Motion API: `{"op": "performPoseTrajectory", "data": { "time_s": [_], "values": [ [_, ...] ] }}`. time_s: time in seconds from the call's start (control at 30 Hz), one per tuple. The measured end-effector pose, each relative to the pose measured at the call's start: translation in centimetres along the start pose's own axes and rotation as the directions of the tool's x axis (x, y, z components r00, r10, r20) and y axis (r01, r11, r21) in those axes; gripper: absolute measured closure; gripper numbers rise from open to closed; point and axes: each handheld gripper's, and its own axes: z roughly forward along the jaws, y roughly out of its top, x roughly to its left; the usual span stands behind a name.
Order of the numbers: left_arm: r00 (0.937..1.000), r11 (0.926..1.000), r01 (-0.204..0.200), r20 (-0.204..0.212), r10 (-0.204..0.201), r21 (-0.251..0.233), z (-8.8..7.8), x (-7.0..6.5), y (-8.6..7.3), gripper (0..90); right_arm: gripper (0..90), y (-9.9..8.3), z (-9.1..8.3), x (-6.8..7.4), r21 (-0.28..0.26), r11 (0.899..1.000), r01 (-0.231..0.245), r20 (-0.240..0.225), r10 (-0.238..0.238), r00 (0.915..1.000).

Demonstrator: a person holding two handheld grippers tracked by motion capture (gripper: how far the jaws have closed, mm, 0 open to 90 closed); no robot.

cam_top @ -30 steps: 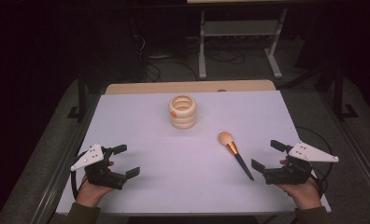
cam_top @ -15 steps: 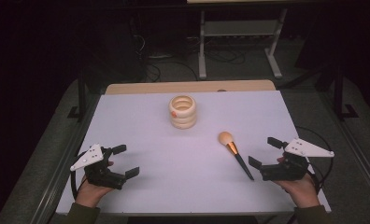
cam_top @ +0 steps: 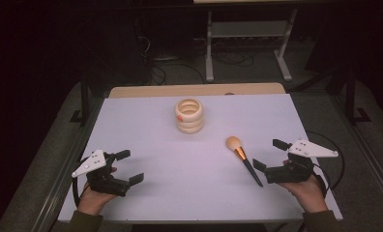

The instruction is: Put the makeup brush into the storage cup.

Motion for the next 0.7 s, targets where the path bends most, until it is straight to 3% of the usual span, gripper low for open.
{"op": "performPoseTrajectory", "data": {
  "time_s": [0.7],
  "values": [
    [0.9999, 0.9999, 0.01, 0.001, -0.01, -0.007, 0.0, 0.0, 0.0, 0.0, 0.0, 0.9, 1.6, -0.3, -0.012, 1.0, 0.008, 0.002, -0.008, 1.0]
  ]
}}
